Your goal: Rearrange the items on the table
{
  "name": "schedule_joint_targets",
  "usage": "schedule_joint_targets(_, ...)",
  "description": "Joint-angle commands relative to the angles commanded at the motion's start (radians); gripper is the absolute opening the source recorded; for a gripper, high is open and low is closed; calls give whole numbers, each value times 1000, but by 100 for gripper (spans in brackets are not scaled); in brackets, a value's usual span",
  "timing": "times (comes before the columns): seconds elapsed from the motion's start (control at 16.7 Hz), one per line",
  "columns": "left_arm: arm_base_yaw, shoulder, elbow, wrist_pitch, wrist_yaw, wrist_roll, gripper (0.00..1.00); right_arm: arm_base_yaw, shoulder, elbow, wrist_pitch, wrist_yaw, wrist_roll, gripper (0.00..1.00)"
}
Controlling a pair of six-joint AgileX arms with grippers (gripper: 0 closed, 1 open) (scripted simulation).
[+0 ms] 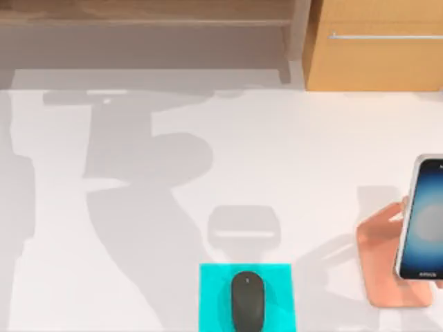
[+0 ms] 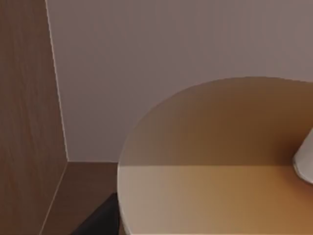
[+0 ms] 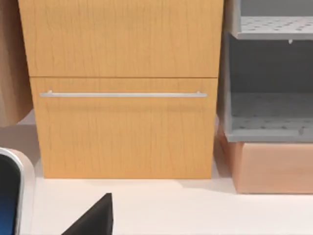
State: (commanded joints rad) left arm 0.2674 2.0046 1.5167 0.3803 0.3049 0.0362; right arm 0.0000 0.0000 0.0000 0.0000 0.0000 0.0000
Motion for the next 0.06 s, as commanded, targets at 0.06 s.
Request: schedule_joint_targets(0.06,0,0,0,0,0,0,100,0,0,0,0,0,0,100)
